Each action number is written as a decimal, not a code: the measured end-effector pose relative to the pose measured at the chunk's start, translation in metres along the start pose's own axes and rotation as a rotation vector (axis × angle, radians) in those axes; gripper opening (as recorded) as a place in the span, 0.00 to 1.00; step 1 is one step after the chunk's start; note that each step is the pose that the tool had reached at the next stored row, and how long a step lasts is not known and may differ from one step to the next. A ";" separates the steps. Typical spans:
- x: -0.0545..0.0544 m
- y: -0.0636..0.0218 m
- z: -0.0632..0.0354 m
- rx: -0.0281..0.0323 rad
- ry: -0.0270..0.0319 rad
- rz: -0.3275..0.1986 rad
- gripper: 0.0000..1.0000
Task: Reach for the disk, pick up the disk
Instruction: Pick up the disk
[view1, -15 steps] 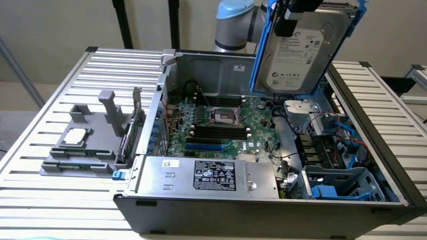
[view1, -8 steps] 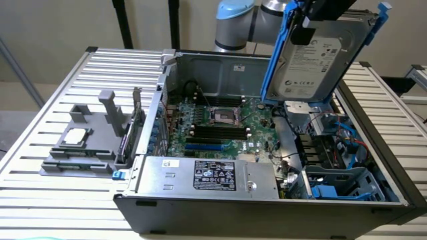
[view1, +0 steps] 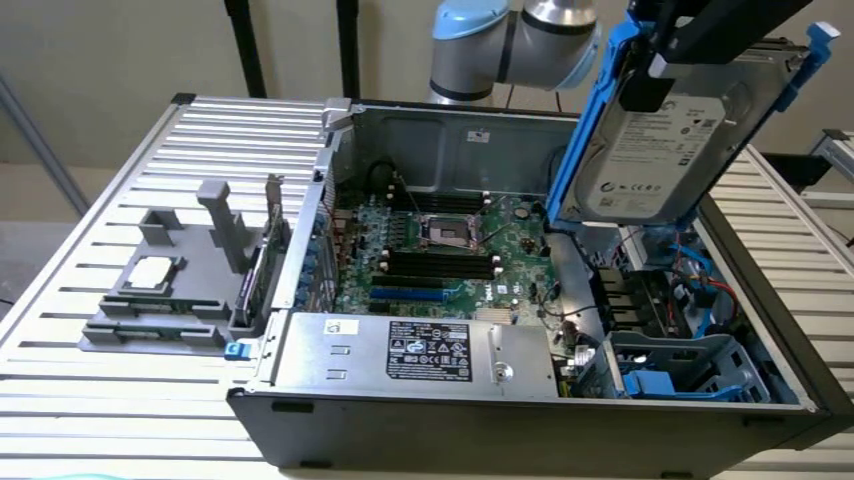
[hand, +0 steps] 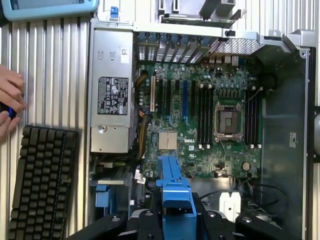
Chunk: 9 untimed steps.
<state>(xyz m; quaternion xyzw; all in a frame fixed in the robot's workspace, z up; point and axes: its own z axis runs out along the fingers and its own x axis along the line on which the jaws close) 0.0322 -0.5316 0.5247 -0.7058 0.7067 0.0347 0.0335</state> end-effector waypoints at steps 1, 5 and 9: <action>0.003 -0.0020 -0.0002 -0.0002 0.0000 0.000 0.33; 0.015 -0.0103 -0.0010 -0.0011 0.0000 0.000 0.33; 0.027 -0.0180 -0.0012 -0.0022 0.0000 0.000 0.33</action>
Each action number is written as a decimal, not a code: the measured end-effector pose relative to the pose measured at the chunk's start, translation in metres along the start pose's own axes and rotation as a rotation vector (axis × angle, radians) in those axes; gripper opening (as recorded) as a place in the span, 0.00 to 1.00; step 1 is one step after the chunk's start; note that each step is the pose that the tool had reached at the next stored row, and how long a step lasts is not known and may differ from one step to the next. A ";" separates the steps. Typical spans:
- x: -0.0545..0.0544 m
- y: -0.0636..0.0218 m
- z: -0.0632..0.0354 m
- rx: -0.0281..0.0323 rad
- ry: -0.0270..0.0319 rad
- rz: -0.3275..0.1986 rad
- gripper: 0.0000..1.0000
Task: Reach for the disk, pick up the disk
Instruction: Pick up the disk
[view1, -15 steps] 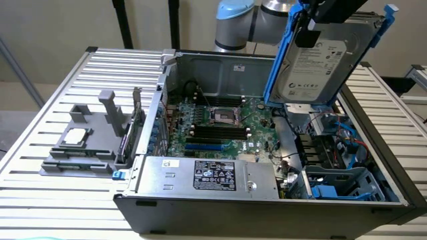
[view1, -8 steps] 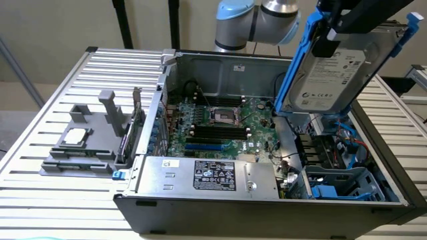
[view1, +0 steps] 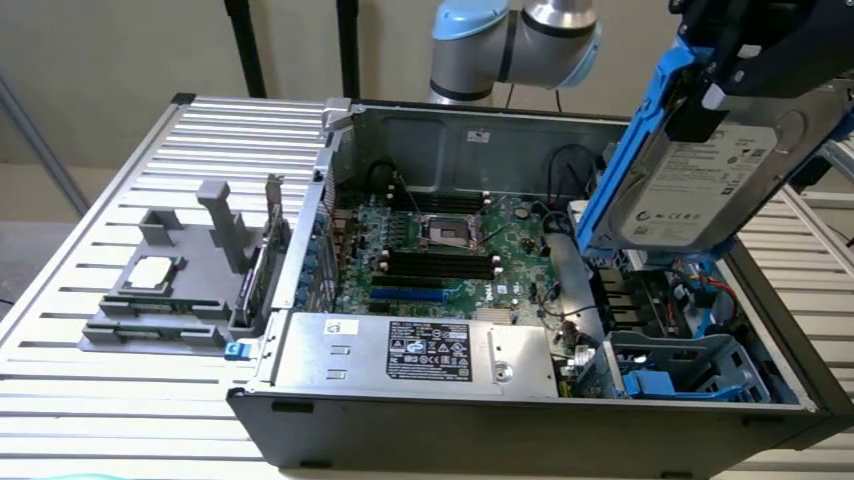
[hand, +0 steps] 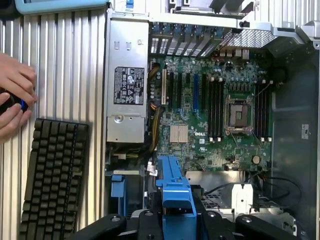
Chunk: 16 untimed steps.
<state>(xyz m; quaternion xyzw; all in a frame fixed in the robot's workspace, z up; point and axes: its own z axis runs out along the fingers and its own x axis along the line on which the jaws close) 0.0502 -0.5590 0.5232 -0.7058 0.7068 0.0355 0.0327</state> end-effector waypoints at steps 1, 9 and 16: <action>0.003 -0.0019 0.0002 -0.0003 -0.0001 0.000 0.33; 0.028 -0.0198 0.0080 -0.0027 -0.0007 0.000 0.33; 0.033 -0.0409 0.0199 -0.0037 -0.0007 0.001 0.33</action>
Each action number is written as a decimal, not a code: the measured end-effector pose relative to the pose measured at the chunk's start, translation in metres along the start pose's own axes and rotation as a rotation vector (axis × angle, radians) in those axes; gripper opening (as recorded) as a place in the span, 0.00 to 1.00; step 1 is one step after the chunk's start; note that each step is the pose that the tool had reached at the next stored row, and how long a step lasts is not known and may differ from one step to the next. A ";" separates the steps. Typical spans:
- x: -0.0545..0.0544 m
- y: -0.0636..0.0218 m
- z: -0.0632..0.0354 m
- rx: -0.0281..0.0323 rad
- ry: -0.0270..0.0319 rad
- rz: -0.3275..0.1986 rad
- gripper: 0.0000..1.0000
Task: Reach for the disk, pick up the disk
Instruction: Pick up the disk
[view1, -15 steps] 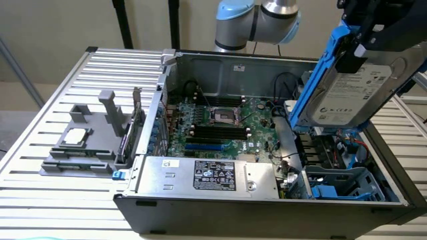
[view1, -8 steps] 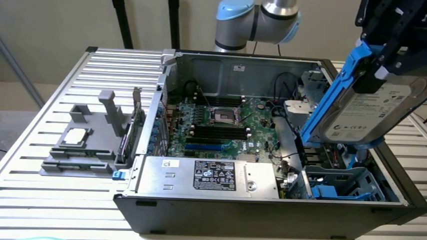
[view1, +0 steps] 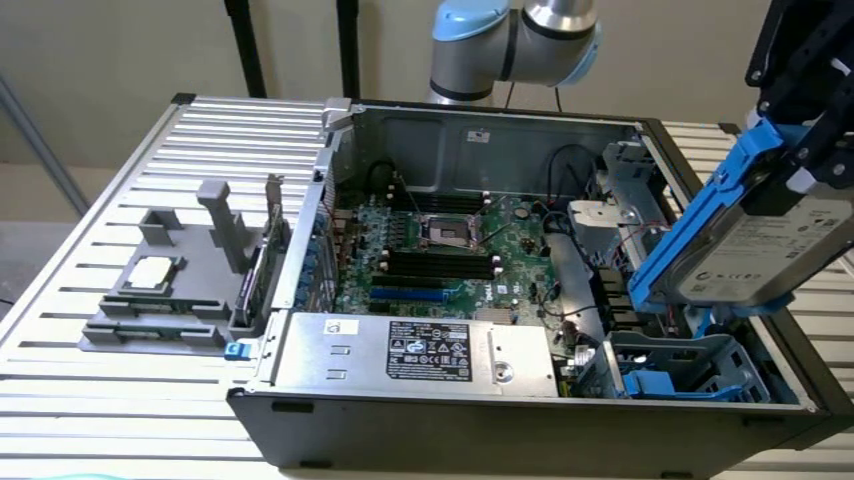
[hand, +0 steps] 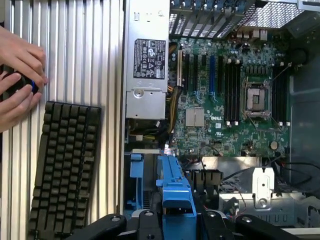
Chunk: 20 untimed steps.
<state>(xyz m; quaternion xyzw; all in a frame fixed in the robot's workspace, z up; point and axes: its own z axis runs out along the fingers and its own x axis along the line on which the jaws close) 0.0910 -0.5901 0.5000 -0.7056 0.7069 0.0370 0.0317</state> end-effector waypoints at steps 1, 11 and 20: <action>0.001 -0.0010 0.0015 0.0000 -0.0001 0.000 0.33; 0.008 -0.0076 0.0161 -0.0007 0.0002 0.003 0.33; 0.010 -0.0080 0.0292 -0.0042 0.0003 0.005 0.33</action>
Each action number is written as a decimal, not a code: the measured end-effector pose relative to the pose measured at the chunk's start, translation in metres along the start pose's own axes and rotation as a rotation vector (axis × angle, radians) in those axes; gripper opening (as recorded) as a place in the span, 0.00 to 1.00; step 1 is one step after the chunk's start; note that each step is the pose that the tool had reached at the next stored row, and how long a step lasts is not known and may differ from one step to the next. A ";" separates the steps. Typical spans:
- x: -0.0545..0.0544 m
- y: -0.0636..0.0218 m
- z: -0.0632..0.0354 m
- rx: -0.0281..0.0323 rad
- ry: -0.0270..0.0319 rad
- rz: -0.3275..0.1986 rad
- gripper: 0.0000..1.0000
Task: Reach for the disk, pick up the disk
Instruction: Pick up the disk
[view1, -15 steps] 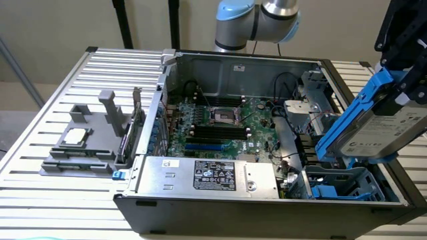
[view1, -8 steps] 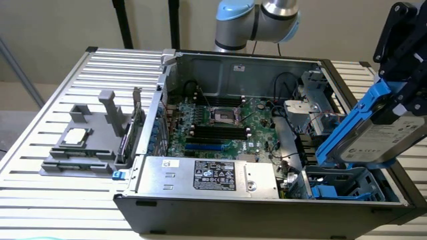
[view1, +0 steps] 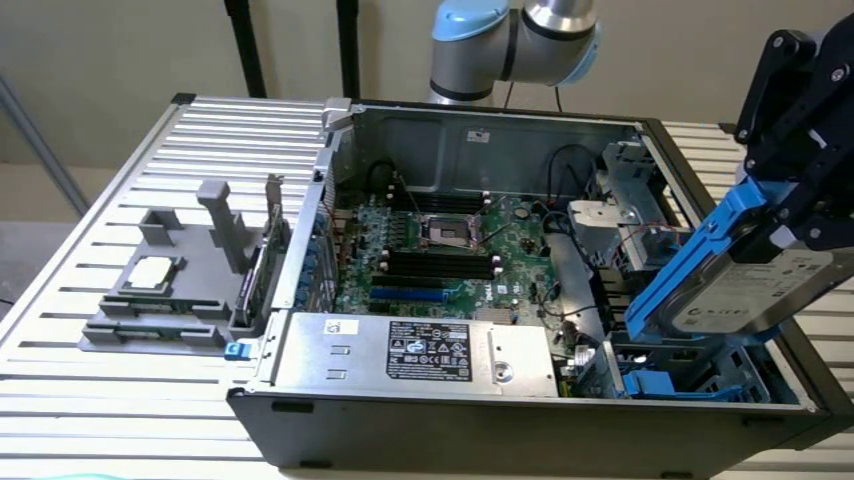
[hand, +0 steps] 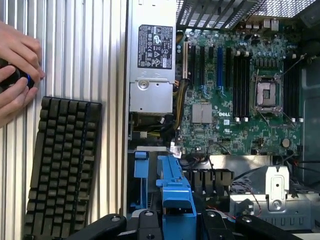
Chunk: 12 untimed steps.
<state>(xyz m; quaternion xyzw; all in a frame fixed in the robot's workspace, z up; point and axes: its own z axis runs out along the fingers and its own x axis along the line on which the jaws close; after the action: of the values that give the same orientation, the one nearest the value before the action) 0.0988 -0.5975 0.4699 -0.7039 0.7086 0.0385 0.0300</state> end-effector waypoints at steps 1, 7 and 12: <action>0.000 -0.0001 0.0004 -0.0003 0.0006 0.001 0.33; 0.000 -0.0002 0.0011 -0.0003 0.0132 0.002 0.33; 0.000 -0.0002 0.0028 -0.0001 0.0349 0.002 0.33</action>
<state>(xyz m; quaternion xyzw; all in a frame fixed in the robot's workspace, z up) 0.0989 -0.5975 0.4671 -0.7037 0.7098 0.0263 0.0175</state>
